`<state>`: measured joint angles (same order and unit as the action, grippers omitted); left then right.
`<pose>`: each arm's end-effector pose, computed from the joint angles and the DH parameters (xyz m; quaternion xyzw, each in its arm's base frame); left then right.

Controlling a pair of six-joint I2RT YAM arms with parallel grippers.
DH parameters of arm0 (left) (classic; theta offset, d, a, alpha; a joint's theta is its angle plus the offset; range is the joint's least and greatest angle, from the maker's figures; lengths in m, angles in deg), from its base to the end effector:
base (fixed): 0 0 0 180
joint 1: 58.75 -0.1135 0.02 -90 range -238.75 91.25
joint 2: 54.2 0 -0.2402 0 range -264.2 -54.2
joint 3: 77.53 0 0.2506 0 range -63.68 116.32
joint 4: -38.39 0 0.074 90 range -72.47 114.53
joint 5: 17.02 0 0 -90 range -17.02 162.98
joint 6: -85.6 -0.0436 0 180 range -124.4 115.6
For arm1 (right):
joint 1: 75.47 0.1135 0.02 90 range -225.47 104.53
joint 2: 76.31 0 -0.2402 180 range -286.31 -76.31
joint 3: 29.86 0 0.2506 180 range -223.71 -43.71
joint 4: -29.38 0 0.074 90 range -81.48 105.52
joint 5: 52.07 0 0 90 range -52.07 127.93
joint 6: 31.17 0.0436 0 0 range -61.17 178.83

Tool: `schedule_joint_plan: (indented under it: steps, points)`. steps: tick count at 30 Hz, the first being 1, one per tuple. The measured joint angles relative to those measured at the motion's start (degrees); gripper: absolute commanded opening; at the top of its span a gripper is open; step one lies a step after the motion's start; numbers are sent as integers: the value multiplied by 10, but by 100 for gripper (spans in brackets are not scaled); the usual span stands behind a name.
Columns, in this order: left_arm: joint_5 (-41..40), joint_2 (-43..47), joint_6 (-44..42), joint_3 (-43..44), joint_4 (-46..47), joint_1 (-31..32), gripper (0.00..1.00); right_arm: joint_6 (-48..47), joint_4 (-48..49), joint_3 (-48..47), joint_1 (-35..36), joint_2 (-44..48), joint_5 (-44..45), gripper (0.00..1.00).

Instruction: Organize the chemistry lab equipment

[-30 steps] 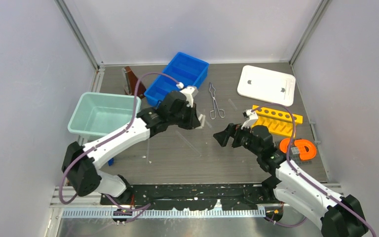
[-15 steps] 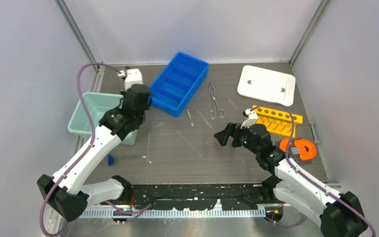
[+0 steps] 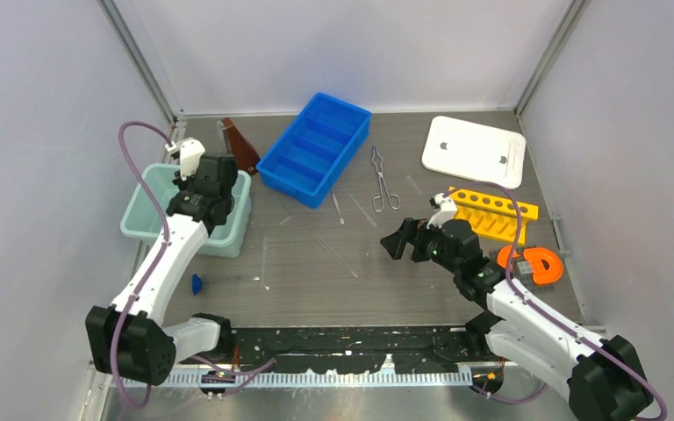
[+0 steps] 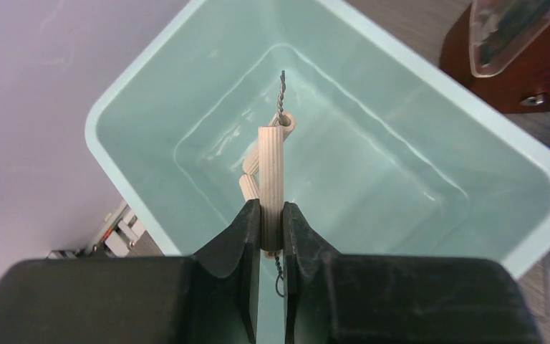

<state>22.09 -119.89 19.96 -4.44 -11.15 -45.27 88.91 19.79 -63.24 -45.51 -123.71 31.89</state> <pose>0.2460 -0.0242 0.2966 -0.2517 0.8051 0.2527 0.4738 0.1780 0.1079 0.1826 -0.0280 0.8357 0.3117 0.4513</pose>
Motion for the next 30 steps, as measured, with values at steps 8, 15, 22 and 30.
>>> schedule_joint_plan:
  steps: [8, 15, 22, 30]
  points:
    - [36, -48, 62, -6, -28, -33, 0, 0, 0, -2, 0, 0, 1, 100]
    - [35, -72, 104, -5, -62, -34, 12, 0, -1, -6, 0, 0, 4, 100]
    - [22, -82, 115, 26, -112, -34, 29, 0, -1, -8, 0, -3, 10, 100]
    - [20, -62, 90, 54, -137, -34, 65, 0, -6, -9, 0, -7, 15, 100]
